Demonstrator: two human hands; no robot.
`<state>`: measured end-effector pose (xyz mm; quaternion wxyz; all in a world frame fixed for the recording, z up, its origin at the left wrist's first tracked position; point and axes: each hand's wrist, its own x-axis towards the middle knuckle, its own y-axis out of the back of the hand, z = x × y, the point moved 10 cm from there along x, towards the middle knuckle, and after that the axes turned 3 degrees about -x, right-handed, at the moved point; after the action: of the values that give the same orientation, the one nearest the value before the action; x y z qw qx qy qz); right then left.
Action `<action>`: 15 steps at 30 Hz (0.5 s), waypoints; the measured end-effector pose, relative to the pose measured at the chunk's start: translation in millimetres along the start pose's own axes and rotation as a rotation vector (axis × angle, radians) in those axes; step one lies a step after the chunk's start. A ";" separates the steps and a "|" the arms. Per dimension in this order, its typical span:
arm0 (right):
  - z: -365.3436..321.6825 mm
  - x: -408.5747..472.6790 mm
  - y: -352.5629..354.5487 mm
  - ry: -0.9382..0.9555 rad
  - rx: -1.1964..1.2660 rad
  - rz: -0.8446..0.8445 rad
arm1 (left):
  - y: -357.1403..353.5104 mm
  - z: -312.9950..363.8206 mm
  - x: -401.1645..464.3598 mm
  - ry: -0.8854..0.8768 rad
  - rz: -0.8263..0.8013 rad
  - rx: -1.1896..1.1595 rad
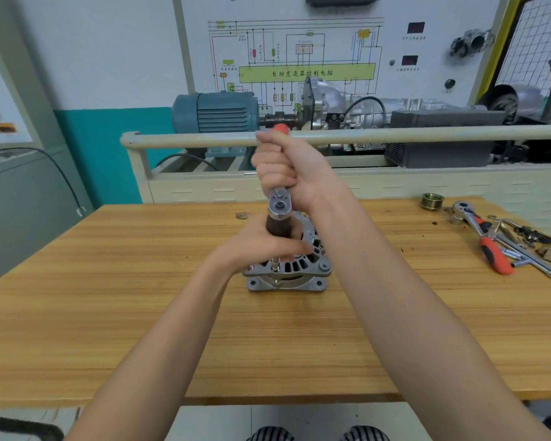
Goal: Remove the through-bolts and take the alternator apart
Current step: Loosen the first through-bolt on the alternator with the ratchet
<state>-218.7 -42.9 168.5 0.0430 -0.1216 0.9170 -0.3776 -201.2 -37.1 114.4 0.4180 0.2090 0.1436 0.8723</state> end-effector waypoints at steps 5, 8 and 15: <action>-0.1 1.1 -0.2 0.060 0.073 0.030 | 6.0 -1.2 -1.8 -0.020 0.190 -0.071; -23.5 -4.9 22.7 0.371 0.229 0.237 | 31.0 -13.0 -5.8 0.052 0.555 -0.192; -3.4 -1.0 -0.1 0.050 0.016 0.006 | -2.1 0.0 -0.6 -0.004 -0.060 0.039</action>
<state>-218.3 -40.4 171.0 0.0224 -0.1090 0.9151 -0.3876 -199.4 -36.3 113.4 0.4404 0.2145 0.1658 0.8559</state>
